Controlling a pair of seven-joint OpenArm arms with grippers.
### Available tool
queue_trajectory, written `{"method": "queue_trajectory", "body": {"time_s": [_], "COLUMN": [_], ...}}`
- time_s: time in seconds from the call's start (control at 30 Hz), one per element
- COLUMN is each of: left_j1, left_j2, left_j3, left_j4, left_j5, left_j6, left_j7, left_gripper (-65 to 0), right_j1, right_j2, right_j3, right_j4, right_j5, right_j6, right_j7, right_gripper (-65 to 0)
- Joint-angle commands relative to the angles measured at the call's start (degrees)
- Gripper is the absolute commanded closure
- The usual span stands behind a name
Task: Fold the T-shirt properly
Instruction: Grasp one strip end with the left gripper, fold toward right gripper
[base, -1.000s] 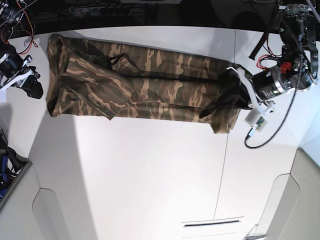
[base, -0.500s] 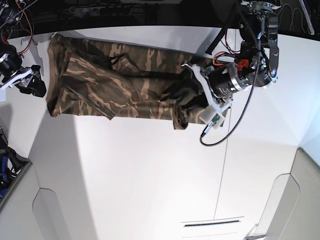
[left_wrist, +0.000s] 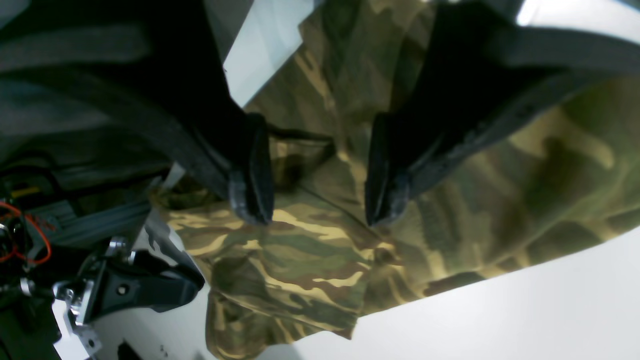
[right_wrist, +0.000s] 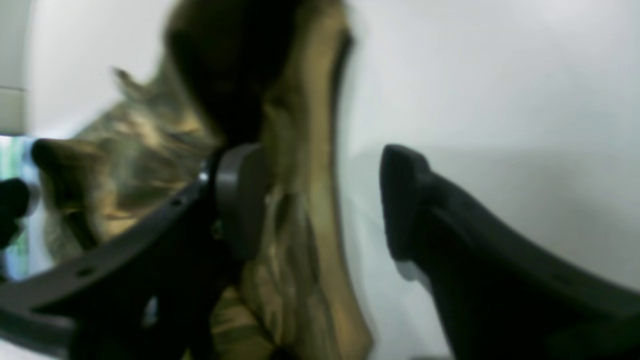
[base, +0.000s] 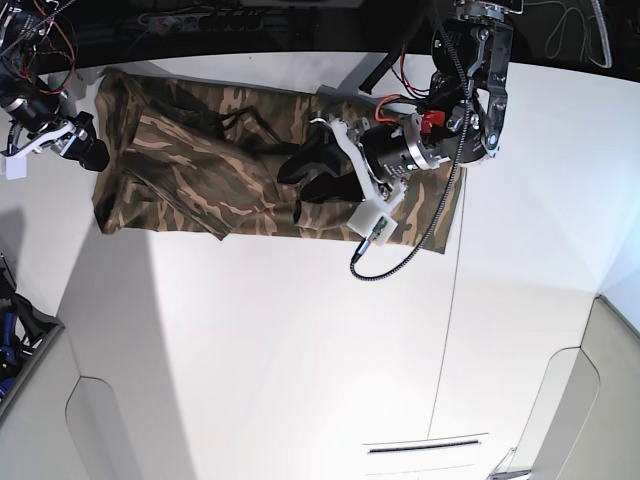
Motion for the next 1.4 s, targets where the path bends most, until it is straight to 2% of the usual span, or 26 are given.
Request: {"method": "queue_trajectory", "body": {"time_s": [0.0, 0.13, 0.2, 0.4, 0.6, 0.83, 0.9, 1.03, 1.07, 1.2, 1.37], "left_j1": [-0.4, -0.4, -0.4, -0.4, -0.4, -0.4, -0.4, -0.4, -0.4, -0.7, -0.9], "left_j2": [0.0, 0.0, 0.0, 0.0, 0.0, 0.0, 0.0, 0.0, 0.0, 0.0, 0.0], "left_j3": [0.0, 0.0, 0.0, 0.0, 0.0, 0.0, 0.0, -0.1, -0.2, -2.1, -8.0], "left_j4": [1.0, 1.0, 1.0, 1.0, 1.0, 1.0, 1.0, 1.0, 1.0, 1.0, 1.0], "left_j5": [-1.2, -1.2, -1.2, -1.2, -1.2, -1.2, -1.2, -1.2, -1.6, -6.9, -10.3], "left_j6": [-0.3, -0.4, -0.3, -0.4, -0.3, -0.3, -0.3, -0.3, -0.3, -0.5, -2.4], "left_j7": [-1.3, -1.4, -1.2, -0.7, -0.7, -0.6, -0.5, -0.5, -0.4, 1.7, 3.5], "left_gripper": [-33.1, -33.1, -33.1, -33.1, -33.1, -33.1, -33.1, -33.1, -33.1, -33.1, -33.1], "right_j1": [0.3, 0.3, 0.3, 0.3, 0.5, 0.5, 0.5, 0.5, 0.5, 0.9, 3.1], "right_j2": [0.9, 0.9, 0.9, 0.7, 0.7, 0.7, 0.7, 0.7, 0.8, 0.9, 1.3], "right_j3": [-0.3, -1.2, -1.4, -2.7, -7.3, -13.1, -14.6, -15.9, -15.9, -14.8, -9.1], "right_j4": [0.0, -1.0, -1.0, -1.0, -1.0, -1.0, -1.0, -1.0, -1.0, -1.0, -0.9], "right_j5": [1.4, 7.6, 8.7, 8.7, 7.8, 3.5, 1.6, 0.7, 0.7, 0.7, -0.2], "right_j6": [0.3, 0.7, 1.1, 1.1, 1.1, 1.0, 0.4, 0.4, 0.4, 0.4, 0.4], "right_j7": [-0.9, -4.0, -4.7, -4.8, -3.9, 1.0, 2.4, 3.3, 3.7, 4.4, 3.5], "right_gripper": [-36.1, -36.1, -36.1, -36.1, -36.1, -35.2, -28.0, -2.4, 0.0, 0.0, 0.0]}}
